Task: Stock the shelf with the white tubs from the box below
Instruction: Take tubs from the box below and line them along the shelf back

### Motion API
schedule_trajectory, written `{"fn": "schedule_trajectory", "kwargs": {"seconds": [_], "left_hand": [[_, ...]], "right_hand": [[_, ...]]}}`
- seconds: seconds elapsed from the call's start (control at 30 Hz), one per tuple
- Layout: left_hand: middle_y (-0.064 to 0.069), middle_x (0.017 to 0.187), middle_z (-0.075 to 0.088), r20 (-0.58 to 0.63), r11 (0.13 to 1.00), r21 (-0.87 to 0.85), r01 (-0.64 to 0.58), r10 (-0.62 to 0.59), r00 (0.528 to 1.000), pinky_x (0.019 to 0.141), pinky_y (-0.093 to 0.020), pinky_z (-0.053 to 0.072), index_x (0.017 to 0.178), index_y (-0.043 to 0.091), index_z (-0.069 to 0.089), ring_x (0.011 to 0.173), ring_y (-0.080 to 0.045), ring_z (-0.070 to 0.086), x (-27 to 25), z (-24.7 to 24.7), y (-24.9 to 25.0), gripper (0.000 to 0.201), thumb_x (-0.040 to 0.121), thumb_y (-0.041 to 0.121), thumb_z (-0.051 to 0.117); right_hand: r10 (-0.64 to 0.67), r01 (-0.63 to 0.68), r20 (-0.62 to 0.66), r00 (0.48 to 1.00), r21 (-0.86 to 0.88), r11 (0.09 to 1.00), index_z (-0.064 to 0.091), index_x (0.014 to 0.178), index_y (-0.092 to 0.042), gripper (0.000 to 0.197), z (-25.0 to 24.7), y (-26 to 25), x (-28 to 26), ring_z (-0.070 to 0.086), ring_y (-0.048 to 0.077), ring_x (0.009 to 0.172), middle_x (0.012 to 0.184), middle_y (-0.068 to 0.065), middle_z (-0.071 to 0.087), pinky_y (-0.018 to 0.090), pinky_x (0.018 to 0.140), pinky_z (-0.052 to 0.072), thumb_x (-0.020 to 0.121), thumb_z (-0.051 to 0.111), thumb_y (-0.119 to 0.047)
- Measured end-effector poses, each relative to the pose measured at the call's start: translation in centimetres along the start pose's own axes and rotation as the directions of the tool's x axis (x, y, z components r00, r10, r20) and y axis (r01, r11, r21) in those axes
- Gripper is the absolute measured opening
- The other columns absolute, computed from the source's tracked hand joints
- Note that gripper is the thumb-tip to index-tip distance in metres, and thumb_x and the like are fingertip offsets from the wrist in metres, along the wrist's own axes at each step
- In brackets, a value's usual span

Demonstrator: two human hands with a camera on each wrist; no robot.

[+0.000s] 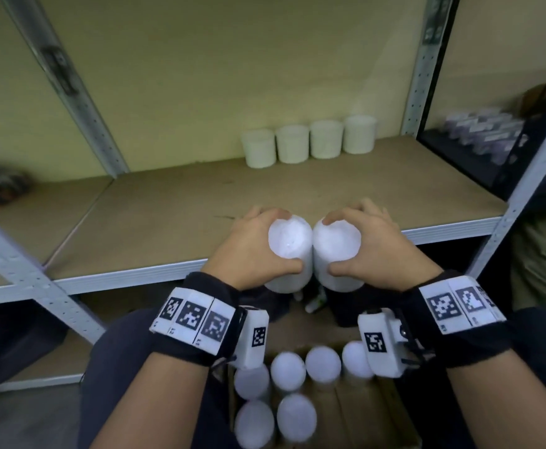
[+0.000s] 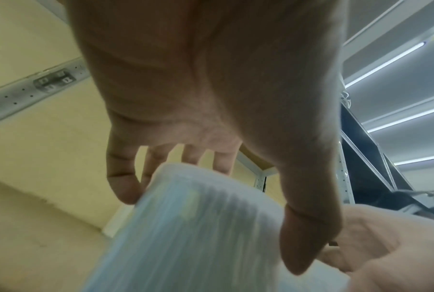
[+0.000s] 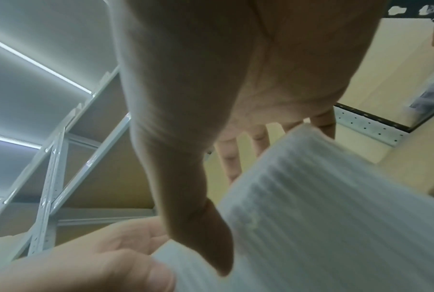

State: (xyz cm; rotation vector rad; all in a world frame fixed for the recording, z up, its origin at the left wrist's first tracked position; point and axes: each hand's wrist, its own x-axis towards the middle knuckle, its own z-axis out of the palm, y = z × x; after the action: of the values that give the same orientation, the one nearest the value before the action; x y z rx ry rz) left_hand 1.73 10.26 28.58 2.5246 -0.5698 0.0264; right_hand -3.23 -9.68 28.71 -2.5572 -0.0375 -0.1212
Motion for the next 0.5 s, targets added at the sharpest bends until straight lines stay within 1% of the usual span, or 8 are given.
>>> {"fn": "schedule_trajectory", "kwargs": {"seconds": [0.1, 0.17, 0.3, 0.37, 0.43, 0.5], "left_hand": [[0.012, 0.128, 0.047, -0.058, 1.000, 0.002, 0.013, -0.013, 0.998, 0.093, -0.027, 0.038, 0.123, 0.037, 0.052, 0.121, -0.016, 0.043, 1.1, -1.5, 0.1, 0.067, 0.062, 0.043, 0.078], [0.011, 0.129, 0.047, -0.085, 1.000, 0.005, 0.020, -0.020, 0.996, 0.094, -0.028, 0.038, 0.121, 0.036, 0.054, 0.123, -0.016, 0.043, 1.9, -2.2, 0.0, 0.066, 0.061, 0.043, 0.078], [0.008, 0.127, 0.049, -0.115, 0.999, 0.002, 0.042, -0.041, 0.993, 0.095, -0.028, 0.039, 0.120, 0.034, 0.056, 0.121, -0.016, 0.045, 3.5, -3.1, -0.7, 0.064, 0.061, 0.043, 0.079], [0.006, 0.129, 0.050, -0.115, 0.999, 0.011, 0.046, -0.044, 0.992, 0.096, -0.027, 0.038, 0.121, 0.032, 0.057, 0.121, -0.015, 0.045, 4.2, -3.3, -1.1, 0.063, 0.063, 0.042, 0.079], [0.005, 0.130, 0.050, -0.115, 0.998, 0.024, 0.051, -0.048, 0.992, 0.098, -0.029, 0.039, 0.121, 0.030, 0.058, 0.122, -0.016, 0.045, 5.0, -3.3, -1.5, 0.063, 0.063, 0.042, 0.078], [0.004, 0.131, 0.050, -0.103, 0.997, 0.025, 0.066, -0.064, 0.993, 0.098, -0.029, 0.038, 0.122, 0.028, 0.058, 0.123, -0.017, 0.045, 5.6, -3.2, -1.9, 0.063, 0.064, 0.041, 0.078]], "right_hand": [[-0.028, 0.031, -0.083, 0.996, 0.039, 0.999, 0.060, 0.112, -0.034, 0.054, -0.3, -0.8, 1.5, 0.040, 0.021, 0.114, 0.111, -0.011, 0.038, 0.038, 0.106, 0.033, 0.061, 0.079, -0.033], [-0.046, 0.054, -0.121, 0.992, 0.061, 0.997, 0.063, 0.110, -0.032, 0.050, -0.2, -1.2, 2.5, 0.041, 0.022, 0.113, 0.111, -0.010, 0.041, 0.038, 0.106, 0.034, 0.062, 0.079, -0.031], [-0.067, 0.078, -0.152, 0.986, 0.068, 0.995, 0.066, 0.109, -0.031, 0.047, 0.2, -1.5, 4.8, 0.042, 0.022, 0.117, 0.123, -0.006, 0.048, 0.038, 0.107, 0.035, 0.063, 0.079, -0.030], [-0.066, 0.079, -0.165, 0.984, 0.076, 0.994, 0.067, 0.109, -0.032, 0.047, 0.5, -1.5, 5.8, 0.043, 0.021, 0.118, 0.126, -0.006, 0.050, 0.038, 0.107, 0.035, 0.063, 0.079, -0.032], [-0.062, 0.078, -0.172, 0.983, 0.086, 0.993, 0.068, 0.109, -0.032, 0.047, 1.0, -1.3, 6.8, 0.044, 0.021, 0.120, 0.127, -0.005, 0.052, 0.038, 0.108, 0.034, 0.063, 0.079, -0.031], [-0.055, 0.072, -0.166, 0.985, 0.096, 0.993, 0.068, 0.110, -0.031, 0.048, 1.6, -1.1, 7.5, 0.044, 0.021, 0.123, 0.129, -0.005, 0.052, 0.038, 0.109, 0.034, 0.064, 0.079, -0.031]]}}
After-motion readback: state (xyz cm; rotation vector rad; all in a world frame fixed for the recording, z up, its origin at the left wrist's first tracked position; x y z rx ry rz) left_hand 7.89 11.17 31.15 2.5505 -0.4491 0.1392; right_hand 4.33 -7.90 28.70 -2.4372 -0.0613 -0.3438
